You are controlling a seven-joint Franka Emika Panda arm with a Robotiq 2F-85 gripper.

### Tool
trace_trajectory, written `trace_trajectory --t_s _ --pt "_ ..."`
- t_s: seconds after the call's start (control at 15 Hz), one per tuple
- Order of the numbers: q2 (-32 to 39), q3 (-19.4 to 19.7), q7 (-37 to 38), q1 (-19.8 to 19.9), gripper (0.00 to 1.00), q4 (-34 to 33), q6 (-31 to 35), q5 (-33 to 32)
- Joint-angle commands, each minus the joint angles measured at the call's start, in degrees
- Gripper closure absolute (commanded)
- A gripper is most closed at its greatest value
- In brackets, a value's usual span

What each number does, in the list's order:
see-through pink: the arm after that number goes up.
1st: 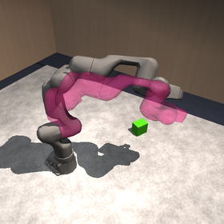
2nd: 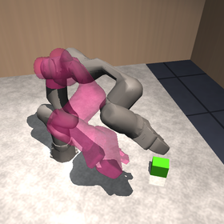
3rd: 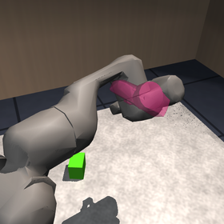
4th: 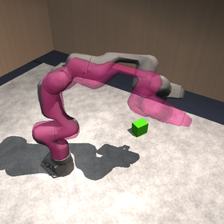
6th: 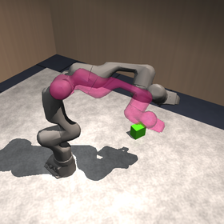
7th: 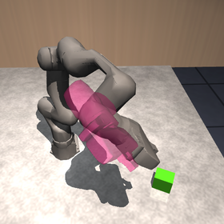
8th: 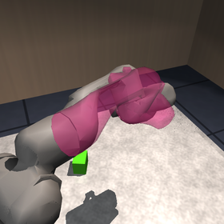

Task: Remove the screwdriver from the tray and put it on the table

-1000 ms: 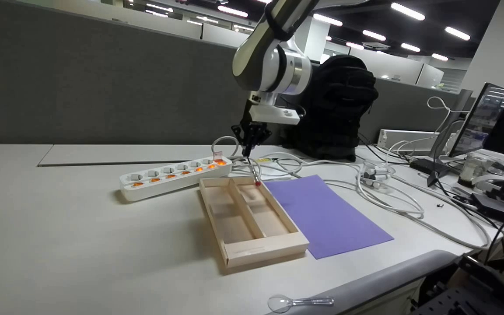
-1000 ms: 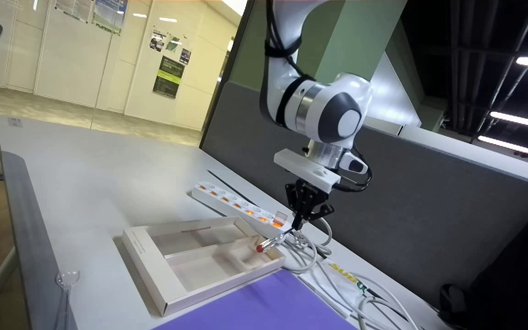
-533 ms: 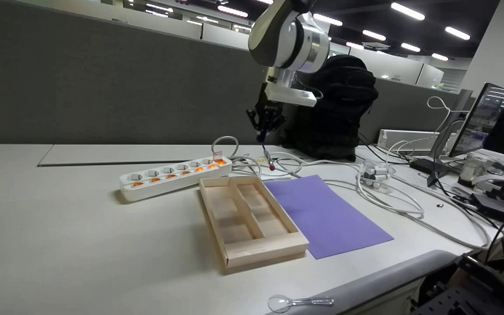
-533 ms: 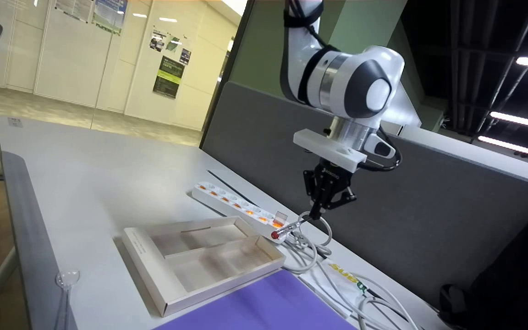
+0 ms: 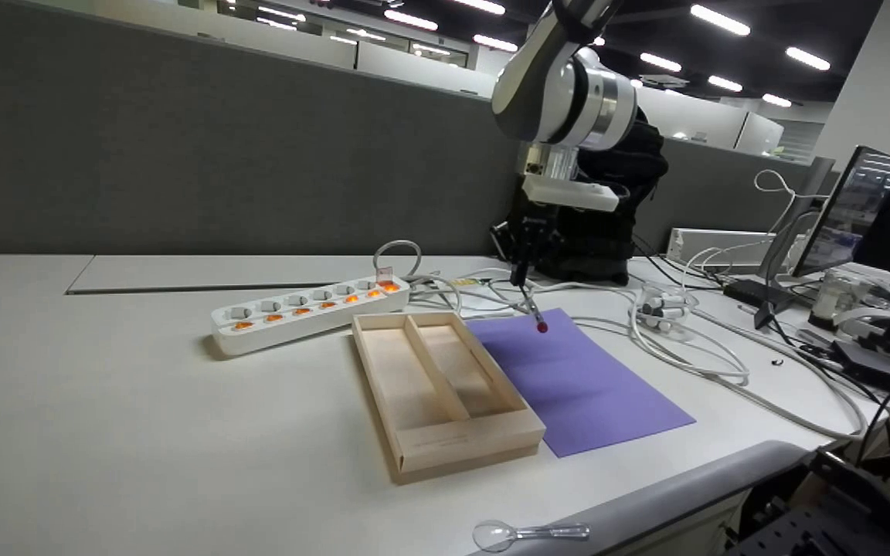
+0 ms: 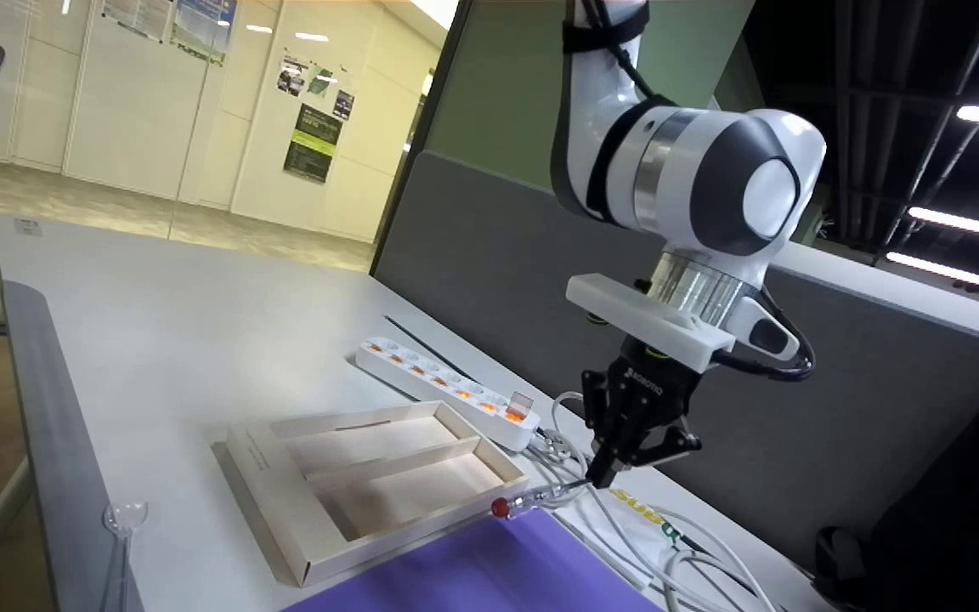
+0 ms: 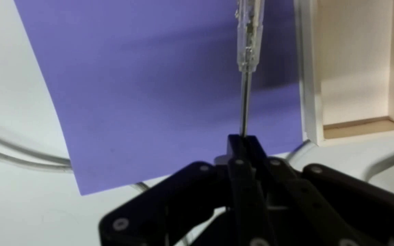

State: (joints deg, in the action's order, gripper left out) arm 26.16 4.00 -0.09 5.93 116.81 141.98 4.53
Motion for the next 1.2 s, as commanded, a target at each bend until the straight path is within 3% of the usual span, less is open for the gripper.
trace_trajectory --t_s 0.0,1.13 --pt "-0.3 1.2 1.9 0.3 0.99 2.7 0.5 -0.3" --pt "9.0 0.4 2.0 3.1 0.99 1.2 3.2 7.1"
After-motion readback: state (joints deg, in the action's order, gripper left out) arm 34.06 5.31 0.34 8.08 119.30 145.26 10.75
